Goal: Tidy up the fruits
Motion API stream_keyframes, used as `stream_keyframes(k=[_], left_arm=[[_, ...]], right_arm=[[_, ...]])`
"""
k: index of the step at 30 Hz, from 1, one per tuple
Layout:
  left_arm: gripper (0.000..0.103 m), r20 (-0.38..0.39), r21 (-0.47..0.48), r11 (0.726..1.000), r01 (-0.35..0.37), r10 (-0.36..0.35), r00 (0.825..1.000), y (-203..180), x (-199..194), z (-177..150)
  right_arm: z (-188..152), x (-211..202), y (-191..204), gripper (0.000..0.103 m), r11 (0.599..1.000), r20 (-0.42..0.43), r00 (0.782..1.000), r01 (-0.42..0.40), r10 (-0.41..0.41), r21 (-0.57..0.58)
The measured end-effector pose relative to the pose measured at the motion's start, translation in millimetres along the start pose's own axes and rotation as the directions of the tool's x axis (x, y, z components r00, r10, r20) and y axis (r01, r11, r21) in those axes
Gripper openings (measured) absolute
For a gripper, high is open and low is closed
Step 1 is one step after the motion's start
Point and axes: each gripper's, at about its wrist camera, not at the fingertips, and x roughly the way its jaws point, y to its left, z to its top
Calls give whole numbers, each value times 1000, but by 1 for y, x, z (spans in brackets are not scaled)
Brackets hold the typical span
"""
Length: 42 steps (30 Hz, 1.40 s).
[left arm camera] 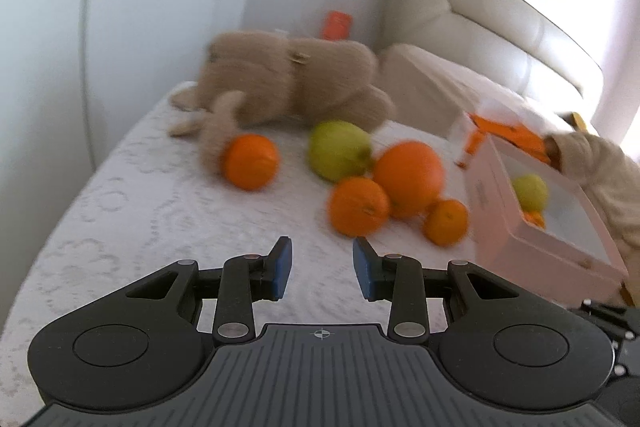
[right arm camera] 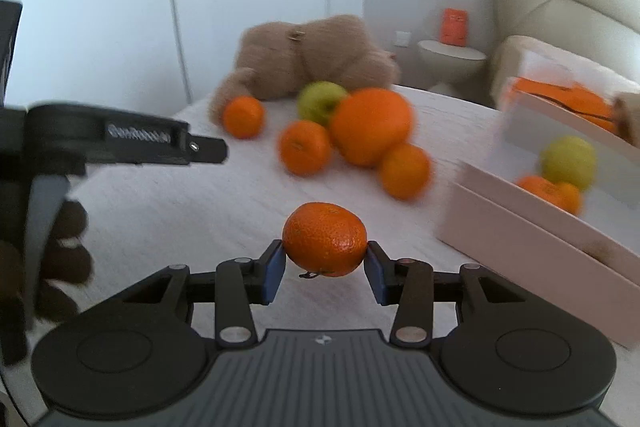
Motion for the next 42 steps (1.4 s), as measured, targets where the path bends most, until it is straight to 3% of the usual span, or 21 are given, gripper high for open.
stream_keyframes(k=[5, 13, 20, 26, 33, 38, 40, 42], left_arm=[[37, -33, 92, 995, 40, -37, 999, -34, 10, -6], [38, -37, 232, 970, 66, -59, 998, -87, 30, 0], [40, 59, 198, 976, -88, 78, 995, -89, 40, 17], [40, 13, 242, 955, -169, 171, 985, -75, 53, 18], [41, 16, 272, 927, -258, 263, 965, -67, 61, 17], [46, -15, 190, 961, -203, 210, 978, -50, 57, 11], [41, -24, 195, 962, -193, 202, 979, -48, 56, 6], [41, -46, 207, 969, -138, 151, 987, -47, 55, 1]], right_arm=[[-16, -3, -41, 43, 995, -17, 999, 45, -43, 88], [-23, -2, -67, 45, 982, 23, 1000, -21, 17, 190], [-25, -1, -63, 51, 982, 27, 999, -32, 27, 186], [-25, -2, -64, 52, 981, 28, 999, -37, 32, 190], [-25, -1, -63, 54, 981, 28, 999, -35, 30, 192], [-25, -1, -63, 55, 981, 28, 999, -35, 30, 191], [-25, 0, -63, 55, 981, 27, 999, -36, 31, 190], [-25, 0, -62, 56, 981, 27, 999, -37, 32, 188]])
